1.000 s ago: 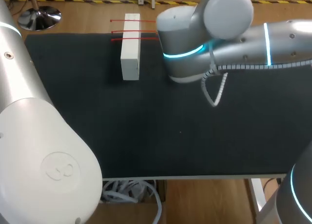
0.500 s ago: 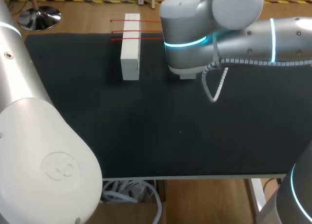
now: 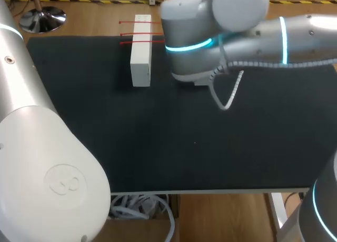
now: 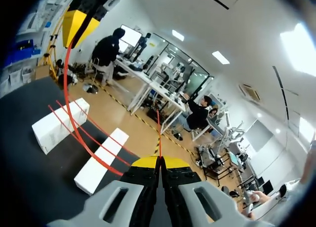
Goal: Grab the tape and strap the tape.
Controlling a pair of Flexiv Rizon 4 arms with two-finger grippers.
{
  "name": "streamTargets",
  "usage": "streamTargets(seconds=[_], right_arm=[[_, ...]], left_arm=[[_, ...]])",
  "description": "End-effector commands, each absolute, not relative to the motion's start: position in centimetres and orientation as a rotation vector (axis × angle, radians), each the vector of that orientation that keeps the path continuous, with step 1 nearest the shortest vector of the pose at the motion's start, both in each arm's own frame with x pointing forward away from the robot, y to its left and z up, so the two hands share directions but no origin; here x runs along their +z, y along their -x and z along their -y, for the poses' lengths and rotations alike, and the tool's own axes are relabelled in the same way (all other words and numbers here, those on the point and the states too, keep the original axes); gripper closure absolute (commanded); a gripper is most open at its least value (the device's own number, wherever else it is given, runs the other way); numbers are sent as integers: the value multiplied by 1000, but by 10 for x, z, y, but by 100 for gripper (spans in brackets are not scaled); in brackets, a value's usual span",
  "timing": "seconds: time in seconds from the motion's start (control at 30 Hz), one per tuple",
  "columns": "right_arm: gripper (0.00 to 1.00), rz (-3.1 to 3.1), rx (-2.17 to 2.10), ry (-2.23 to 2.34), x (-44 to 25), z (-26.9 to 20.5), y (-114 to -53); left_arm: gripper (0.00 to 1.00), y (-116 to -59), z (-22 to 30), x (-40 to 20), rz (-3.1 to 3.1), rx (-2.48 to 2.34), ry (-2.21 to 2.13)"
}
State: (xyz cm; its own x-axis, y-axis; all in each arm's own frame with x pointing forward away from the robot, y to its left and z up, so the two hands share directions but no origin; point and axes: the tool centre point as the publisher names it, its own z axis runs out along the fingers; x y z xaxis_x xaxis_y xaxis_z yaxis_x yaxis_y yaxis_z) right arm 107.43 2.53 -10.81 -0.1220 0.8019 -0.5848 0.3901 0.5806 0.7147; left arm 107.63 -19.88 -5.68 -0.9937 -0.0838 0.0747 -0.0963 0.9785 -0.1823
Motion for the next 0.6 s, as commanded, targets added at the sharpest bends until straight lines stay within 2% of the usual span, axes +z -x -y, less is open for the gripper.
streamTargets(seconds=[0.03, 0.6], right_arm=[[100, -1800, 279, -1064, -95, -42, -1087], [100, -2045, 388, -749, -101, -35, -1086]], left_arm=[[100, -1076, 199, -56, 3057, 282, -139], [100, -1076, 199, -56, 3057, 282, -139]])
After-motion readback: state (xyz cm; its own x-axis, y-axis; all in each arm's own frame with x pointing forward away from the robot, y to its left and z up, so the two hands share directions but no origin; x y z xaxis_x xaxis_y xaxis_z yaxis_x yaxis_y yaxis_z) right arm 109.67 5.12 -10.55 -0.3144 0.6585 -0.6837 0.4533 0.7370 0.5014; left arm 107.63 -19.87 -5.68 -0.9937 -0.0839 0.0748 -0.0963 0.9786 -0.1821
